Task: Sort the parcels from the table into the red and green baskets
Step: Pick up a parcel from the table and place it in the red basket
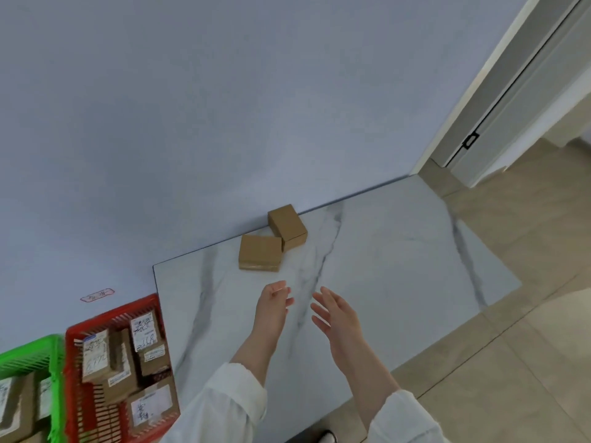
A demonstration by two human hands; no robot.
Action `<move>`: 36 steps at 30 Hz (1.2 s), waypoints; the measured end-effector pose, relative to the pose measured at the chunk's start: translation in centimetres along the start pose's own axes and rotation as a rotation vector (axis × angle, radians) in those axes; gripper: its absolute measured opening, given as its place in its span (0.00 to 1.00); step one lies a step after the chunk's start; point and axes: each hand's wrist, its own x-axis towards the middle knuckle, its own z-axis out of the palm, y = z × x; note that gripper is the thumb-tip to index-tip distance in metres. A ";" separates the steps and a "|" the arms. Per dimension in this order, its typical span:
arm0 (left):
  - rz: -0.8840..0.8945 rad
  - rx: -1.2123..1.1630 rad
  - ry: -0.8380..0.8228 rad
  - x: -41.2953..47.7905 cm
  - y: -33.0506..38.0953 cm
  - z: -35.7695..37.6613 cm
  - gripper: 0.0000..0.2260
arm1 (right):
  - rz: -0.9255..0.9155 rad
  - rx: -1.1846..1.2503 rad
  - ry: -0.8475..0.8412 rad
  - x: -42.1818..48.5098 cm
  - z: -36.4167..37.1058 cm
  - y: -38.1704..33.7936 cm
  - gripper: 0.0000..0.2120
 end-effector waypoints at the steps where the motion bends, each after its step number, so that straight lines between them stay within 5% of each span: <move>1: -0.004 -0.005 0.029 1.2 0.2 0.4 0.13 | 0.017 -0.019 -0.017 1.5 0.0 -0.5 0.13; 11: -0.136 -0.093 0.354 12.3 -0.7 2.1 0.18 | 0.132 -0.301 -0.229 17.0 0.1 -2.9 0.12; 17: -0.157 -0.132 0.452 17.7 -1.1 1.1 0.27 | 0.179 -0.428 -0.296 24.0 2.2 -2.4 0.27; 25: -0.124 -0.059 0.537 29.8 -6.0 -2.5 0.29 | 0.202 -0.545 -0.278 33.9 6.2 4.3 0.32; 28: -0.131 -0.042 0.510 32.3 -7.3 -3.0 0.27 | 0.205 -0.575 -0.293 35.7 6.8 6.2 0.28; 31: -0.098 -0.045 0.502 32.8 -7.6 -2.9 0.21 | 0.111 -0.573 -0.318 36.5 7.4 7.3 0.14; 36: -0.097 -0.070 0.537 30.4 -7.3 -2.8 0.13 | 0.068 -0.491 -0.269 35.4 7.4 7.3 0.13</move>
